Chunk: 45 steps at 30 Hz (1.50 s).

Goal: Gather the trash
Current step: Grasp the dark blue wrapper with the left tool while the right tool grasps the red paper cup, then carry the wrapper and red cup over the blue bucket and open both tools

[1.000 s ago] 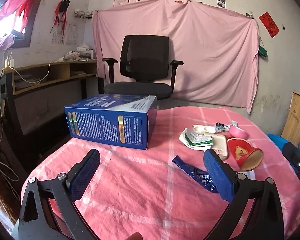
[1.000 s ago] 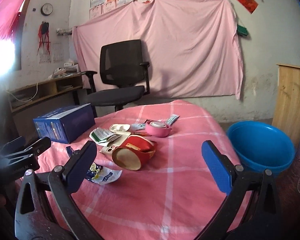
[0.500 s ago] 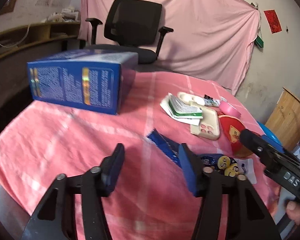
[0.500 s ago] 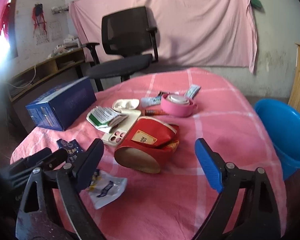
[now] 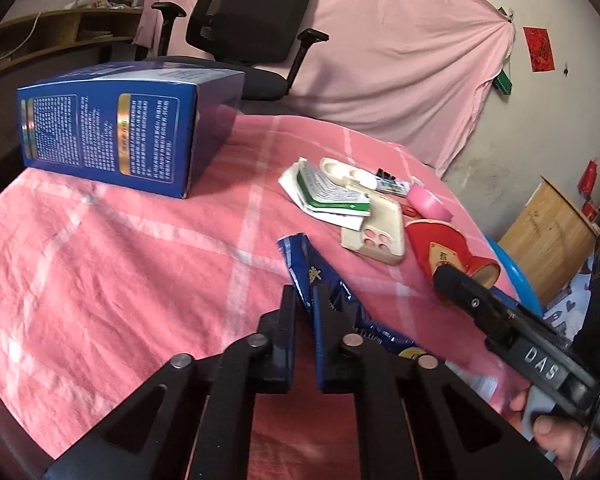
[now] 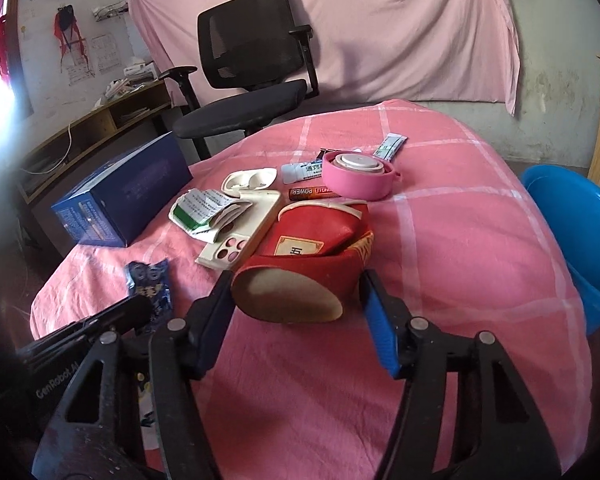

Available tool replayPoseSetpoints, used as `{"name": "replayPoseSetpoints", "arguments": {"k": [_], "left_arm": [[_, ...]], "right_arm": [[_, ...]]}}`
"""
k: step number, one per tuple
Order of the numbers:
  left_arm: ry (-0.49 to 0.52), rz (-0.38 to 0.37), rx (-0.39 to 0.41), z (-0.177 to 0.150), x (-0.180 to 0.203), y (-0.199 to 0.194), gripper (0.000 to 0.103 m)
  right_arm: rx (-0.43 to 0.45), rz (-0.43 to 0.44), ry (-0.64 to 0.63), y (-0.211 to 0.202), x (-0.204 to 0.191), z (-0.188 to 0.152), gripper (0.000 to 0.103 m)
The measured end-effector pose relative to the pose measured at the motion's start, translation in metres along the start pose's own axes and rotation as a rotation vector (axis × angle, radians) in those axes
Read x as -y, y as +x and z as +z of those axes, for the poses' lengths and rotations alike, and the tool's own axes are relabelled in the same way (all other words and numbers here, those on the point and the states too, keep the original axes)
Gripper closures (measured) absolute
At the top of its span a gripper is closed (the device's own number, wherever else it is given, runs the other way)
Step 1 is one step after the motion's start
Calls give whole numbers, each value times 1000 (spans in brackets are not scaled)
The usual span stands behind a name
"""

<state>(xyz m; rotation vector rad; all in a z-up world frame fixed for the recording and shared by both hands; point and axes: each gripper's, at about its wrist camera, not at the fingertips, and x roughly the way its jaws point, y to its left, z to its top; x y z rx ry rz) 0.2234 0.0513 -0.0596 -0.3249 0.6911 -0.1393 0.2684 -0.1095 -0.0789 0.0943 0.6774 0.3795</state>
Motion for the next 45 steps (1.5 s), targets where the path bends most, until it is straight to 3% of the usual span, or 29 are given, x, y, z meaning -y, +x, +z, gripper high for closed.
{"name": "replayPoseSetpoints", "arguments": {"k": [11, 17, 24, 31, 38, 45], "left_arm": [[62, -17, 62, -1, 24, -22, 103], [155, -5, 171, 1, 55, -43, 103], [215, -53, 308, 16, 109, -57, 103], [285, -155, 376, 31, 176, -49, 102], [349, -231, 366, 34, 241, -23, 102], [395, -283, 334, 33, 291, 16, 102]], "right_arm": [[109, -7, -21, -32, 2, -21, 33], [262, -50, -50, -68, 9, -25, 33], [463, -172, -44, -118, 28, -18, 33], [606, -364, -3, -165, 65, -15, 33], [640, -500, 94, -188, 110, -9, 33], [629, -547, 170, -201, 152, -12, 33]]}}
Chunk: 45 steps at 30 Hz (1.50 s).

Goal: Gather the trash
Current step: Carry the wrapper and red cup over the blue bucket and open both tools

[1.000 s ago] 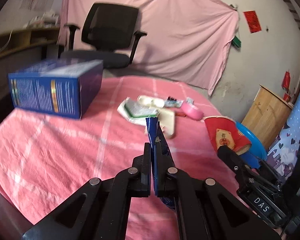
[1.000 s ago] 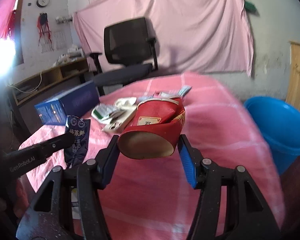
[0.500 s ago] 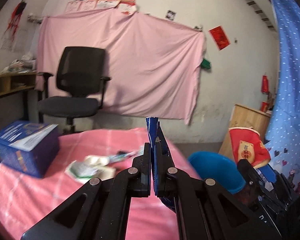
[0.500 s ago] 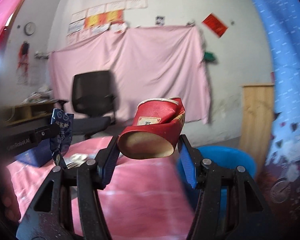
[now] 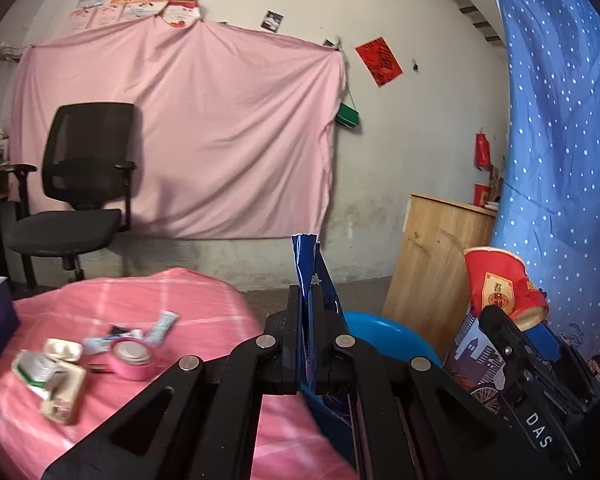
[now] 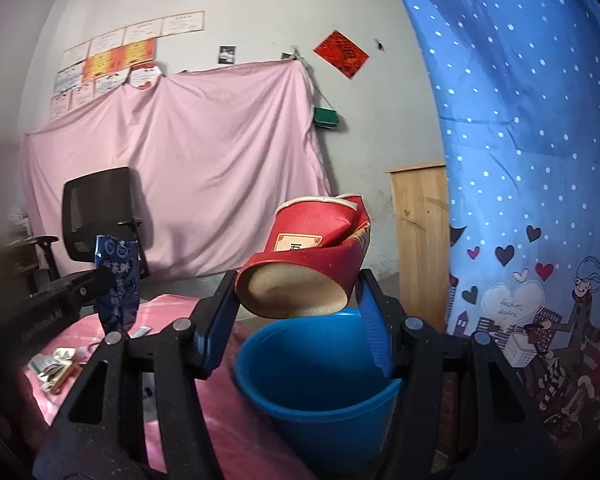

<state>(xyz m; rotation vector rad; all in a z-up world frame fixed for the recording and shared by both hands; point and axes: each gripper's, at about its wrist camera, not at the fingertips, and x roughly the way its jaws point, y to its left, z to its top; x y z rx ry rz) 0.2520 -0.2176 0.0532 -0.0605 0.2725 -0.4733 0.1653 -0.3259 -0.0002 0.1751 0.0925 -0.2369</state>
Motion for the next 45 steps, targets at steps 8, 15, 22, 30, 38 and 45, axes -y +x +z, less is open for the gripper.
{"name": "replayPoseSetpoints", "arguments": {"k": [8, 15, 22, 30, 38, 45], "left_arm": [[3, -28, -94, -6, 21, 56, 102], [-13, 1, -146, -16, 23, 91, 102], [-2, 18, -225, -30, 28, 123, 102], [-49, 4, -324, -39, 21, 146, 101], [-79, 12, -384, -47, 14, 151, 88], [-103, 13, -378, -45, 8, 146, 75]], "right_arm": [[-99, 13, 36, 46, 32, -3, 33], [-193, -16, 70, 67, 46, -21, 33], [-280, -28, 112, 86, 62, -36, 33], [-356, -18, 160, 108, 69, -48, 32], [-367, -29, 175, 107, 72, -49, 32], [-345, -53, 183, 102, 77, -46, 31]]}}
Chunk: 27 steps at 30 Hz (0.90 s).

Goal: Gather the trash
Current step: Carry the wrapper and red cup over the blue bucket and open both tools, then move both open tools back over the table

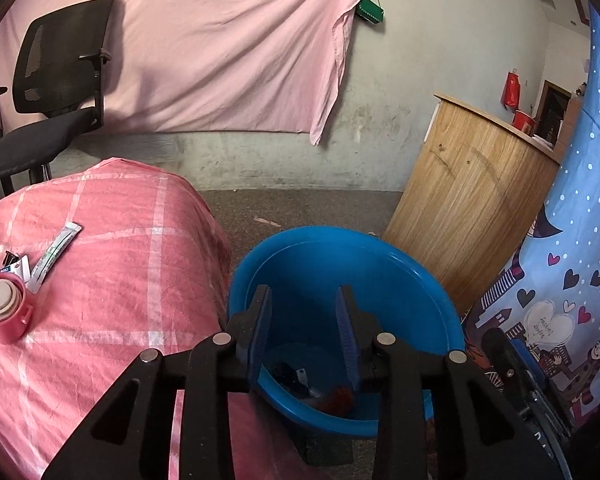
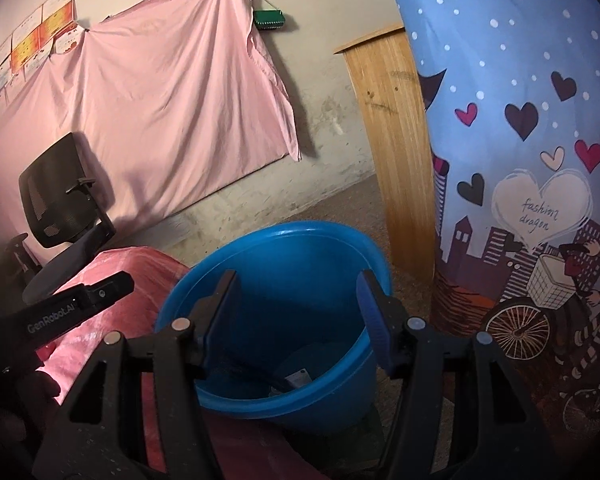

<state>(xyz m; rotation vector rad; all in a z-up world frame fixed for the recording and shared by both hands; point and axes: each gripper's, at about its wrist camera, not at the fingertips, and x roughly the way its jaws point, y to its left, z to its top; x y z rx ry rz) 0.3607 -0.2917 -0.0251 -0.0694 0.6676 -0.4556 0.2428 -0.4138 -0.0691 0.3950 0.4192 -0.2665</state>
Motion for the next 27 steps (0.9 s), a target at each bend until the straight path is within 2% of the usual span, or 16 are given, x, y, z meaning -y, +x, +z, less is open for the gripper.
{"name": "replayPoseSetpoints", "arguments": {"k": [8, 11, 14, 16, 19, 23, 27], "left_arm": [[-2, 21, 35, -4, -4, -19, 61], [14, 42, 56, -7, -5, -31, 53], [26, 66, 108, -12, -11, -52, 38], [29, 84, 145, -15, -16, -65, 17], [19, 105, 219, -21, -27, -90, 4], [-8, 105, 260, -25, -47, -118, 1], [-13, 160, 293, -31, -66, -147, 1]], "right_arm": [[88, -21, -14, -18, 1, 3, 25], [120, -15, -34, -26, -2, 3, 20], [163, 2, -61, -38, -7, 2, 12], [190, 14, -68, -44, -10, 2, 7], [228, 50, -77, -56, -18, 1, 0], [280, 113, -88, -74, -31, 0, 0], [336, 166, -113, -92, -48, -3, 0]]}}
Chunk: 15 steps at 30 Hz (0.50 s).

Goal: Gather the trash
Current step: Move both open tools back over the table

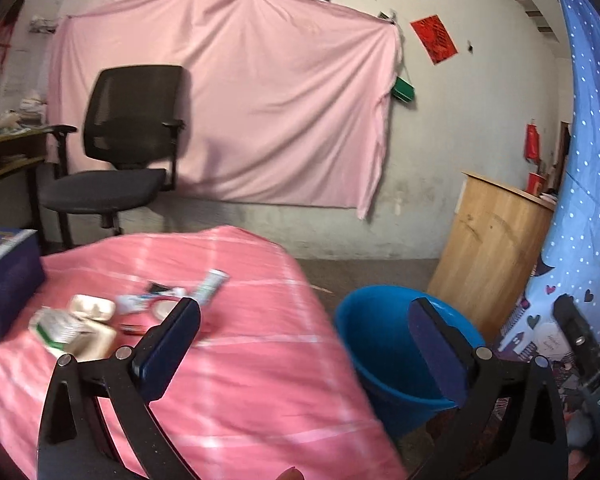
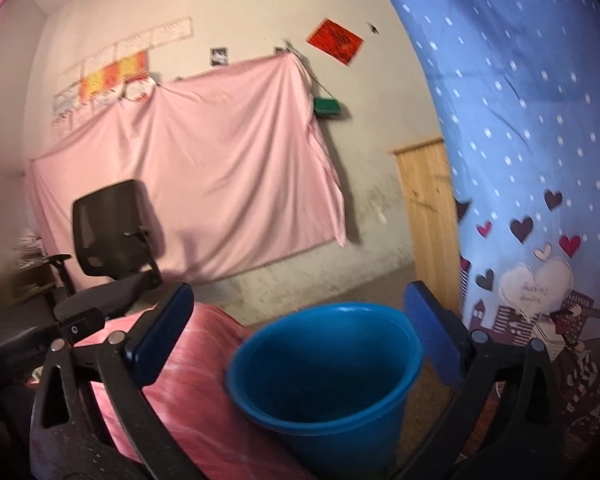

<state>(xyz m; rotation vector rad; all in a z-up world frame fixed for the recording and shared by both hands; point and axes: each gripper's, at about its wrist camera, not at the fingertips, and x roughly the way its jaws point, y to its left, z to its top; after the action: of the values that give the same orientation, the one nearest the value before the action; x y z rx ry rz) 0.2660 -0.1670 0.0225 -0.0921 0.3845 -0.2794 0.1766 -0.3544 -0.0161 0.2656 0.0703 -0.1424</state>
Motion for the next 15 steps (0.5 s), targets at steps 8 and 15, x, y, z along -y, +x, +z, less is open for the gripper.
{"name": "replayPoseSetpoints", "arguments": {"k": [8, 15], "left_arm": [[-21, 89, 101, 0, -42, -55, 1], [-15, 155, 143, -2, -76, -99, 1]], "right_arm": [[89, 96, -58, -22, -54, 9, 0], [100, 147, -90, -43, -101, 8, 0]]}}
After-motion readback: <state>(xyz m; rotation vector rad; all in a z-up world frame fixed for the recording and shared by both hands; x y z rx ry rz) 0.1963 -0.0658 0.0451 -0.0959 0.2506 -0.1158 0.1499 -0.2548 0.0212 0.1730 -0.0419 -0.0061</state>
